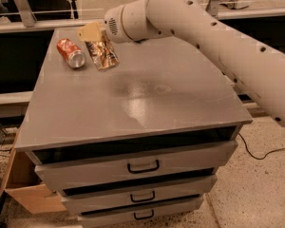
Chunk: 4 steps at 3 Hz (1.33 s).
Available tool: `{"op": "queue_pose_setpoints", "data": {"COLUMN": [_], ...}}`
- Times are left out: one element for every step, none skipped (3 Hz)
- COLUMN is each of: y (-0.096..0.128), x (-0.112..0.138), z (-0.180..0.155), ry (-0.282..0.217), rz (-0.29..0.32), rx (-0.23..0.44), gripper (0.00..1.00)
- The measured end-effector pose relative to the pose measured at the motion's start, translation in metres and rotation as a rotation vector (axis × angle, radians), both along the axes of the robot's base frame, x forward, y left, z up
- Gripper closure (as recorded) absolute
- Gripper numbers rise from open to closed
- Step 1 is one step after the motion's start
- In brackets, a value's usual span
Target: Place orange can upright
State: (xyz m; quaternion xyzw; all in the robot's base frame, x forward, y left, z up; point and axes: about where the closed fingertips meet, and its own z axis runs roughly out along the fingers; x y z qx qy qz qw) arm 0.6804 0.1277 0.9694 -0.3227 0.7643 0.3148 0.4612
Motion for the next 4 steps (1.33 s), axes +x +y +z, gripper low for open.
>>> {"op": "queue_pose_setpoints", "data": {"y": [0.001, -0.003, -0.013, -0.022], "x": [-0.002, -0.003, -0.006, -0.01], "z": [-0.001, -0.012, -0.022, -0.028], "ry": [-0.017, -0.06, -0.13, -0.205], "rz": [-0.012, -0.021, -0.008, 0.036], "rx": [0.056, 0.135, 0.169, 0.185], "gripper": [1.0, 1.0, 1.0, 1.0]}}
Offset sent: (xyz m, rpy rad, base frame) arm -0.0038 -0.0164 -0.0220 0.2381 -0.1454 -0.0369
